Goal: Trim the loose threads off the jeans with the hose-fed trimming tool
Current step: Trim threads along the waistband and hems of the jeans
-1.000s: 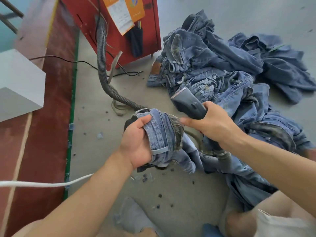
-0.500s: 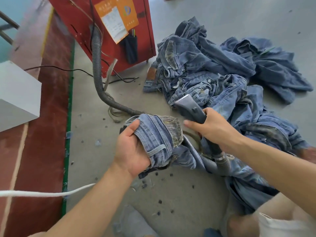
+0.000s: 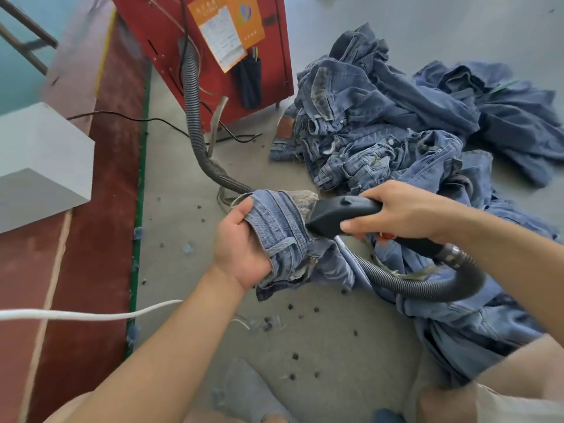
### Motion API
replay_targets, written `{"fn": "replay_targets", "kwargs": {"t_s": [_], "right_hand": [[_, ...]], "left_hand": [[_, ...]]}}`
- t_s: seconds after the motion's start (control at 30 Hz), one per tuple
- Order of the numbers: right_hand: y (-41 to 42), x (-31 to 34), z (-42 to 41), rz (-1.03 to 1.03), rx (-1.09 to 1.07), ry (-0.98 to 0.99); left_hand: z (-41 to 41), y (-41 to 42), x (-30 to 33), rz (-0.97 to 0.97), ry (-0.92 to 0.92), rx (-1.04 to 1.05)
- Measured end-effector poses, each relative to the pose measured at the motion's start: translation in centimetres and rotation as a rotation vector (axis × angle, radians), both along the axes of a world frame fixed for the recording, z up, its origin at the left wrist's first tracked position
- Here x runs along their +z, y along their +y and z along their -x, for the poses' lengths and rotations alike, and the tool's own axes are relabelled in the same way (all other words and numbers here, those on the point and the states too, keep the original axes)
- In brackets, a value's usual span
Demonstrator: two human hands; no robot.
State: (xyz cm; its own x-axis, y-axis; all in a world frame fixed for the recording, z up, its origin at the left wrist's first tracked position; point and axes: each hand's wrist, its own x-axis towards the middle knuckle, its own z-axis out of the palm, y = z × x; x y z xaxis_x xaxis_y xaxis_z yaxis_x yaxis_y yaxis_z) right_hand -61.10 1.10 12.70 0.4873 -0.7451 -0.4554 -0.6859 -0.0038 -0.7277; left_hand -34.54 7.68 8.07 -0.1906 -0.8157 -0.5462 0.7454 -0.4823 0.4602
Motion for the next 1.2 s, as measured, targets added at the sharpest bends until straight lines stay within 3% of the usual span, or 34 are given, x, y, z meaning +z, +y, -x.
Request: {"fn": "replay_targets", "kwargs": {"t_s": [0.1,0.2,0.33,0.4,0.53,0.63,0.77,0.87,1.03,1.1,1.2], "right_hand": [[-1.2,-0.7,-0.3,0.038,-0.170,-0.017],[-2.0,-0.2,0.8,-0.057,-0.292,-0.147],[-1.3,1.1,1.3,-0.169,0.062,-0.070],[-1.0,0.7,0.9,-0.172,0.087,-0.041],[-2.0,-0.2,0.7,-0.299,-0.206,-0.159],[-2.6,-0.4,1.5,-0.366,-0.245,-0.151],[-2.9,0.6,3.2,-0.378,-0.041,-0.194],[-2.7,1.1,3.8,-0.341,0.038,-0.219],[-1.5,0.5,2.0,-0.166,0.106,-0.067],[-1.2,0.0,1.1,-0.088,0.019,-0.095],[-1.7,-0.6,0.7,-0.096,-0.360,-0.289]], "left_hand": [[-0.5,0.5,-0.1,0.018,-0.006,-0.063],[-0.5,0.8,0.1,0.034,-0.043,-0.130],[-0.4,0.8,0.4,0.029,-0.056,-0.141],[-0.5,1.0,0.5,0.017,-0.066,-0.203],[-0.8,2.1,0.7,0.018,-0.090,-0.381],[-0.4,2.4,1.1,0.016,-0.114,-0.468],[-1.3,1.3,0.8,0.009,-0.173,-0.297],[-1.9,1.1,0.1,0.045,-0.085,-0.175],[-0.6,1.9,-0.7,0.107,0.066,-0.186],[-0.5,2.1,-0.6,0.103,0.071,-0.185],[-0.5,2.1,-0.2,0.082,0.040,-0.223]]}}
